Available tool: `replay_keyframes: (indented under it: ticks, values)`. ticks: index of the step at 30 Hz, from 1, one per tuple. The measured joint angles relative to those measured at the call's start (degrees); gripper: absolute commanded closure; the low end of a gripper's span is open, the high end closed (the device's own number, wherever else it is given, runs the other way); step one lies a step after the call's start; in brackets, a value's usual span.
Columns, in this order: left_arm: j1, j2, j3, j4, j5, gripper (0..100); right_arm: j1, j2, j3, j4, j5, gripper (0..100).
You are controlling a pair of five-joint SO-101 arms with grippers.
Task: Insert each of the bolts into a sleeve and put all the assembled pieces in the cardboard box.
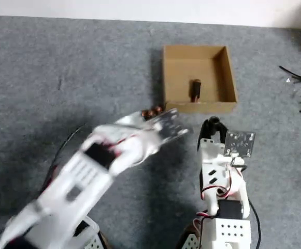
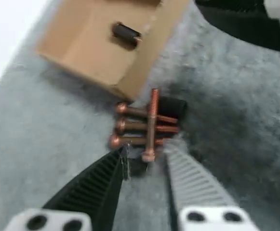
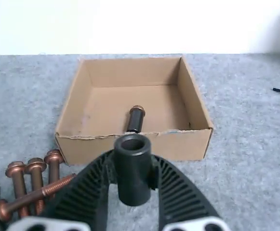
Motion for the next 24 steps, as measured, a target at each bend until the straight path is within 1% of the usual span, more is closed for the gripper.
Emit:
replay_keyframes:
  ticks: [2,4,10,15,20,24]
  values:
    - [0.79,8.44,-4.66,-0.18,-0.70,83,0.26,-0.53,0.00,0.00,0.00,99.5]
    - [0.88,14.95,-7.65,-0.18,-2.90,83,0.26,-0.62,0.00,0.00,0.00,99.5]
    - [-0.35,26.81,-11.69,-0.62,-7.12,83,0.18,-0.62,0.00,0.00,0.00,99.5]
    - [-1.05,33.41,-12.48,-4.22,-8.35,83,0.18,-0.62,0.00,0.00,0.00,99.5]
    - [-4.75,37.10,-15.38,-4.84,-8.18,84,0.18,-0.62,0.00,0.00,0.00,99.5]
    - [-5.36,38.68,-15.82,-5.10,-8.18,84,0.18,-0.62,0.00,0.00,0.00,99.5]
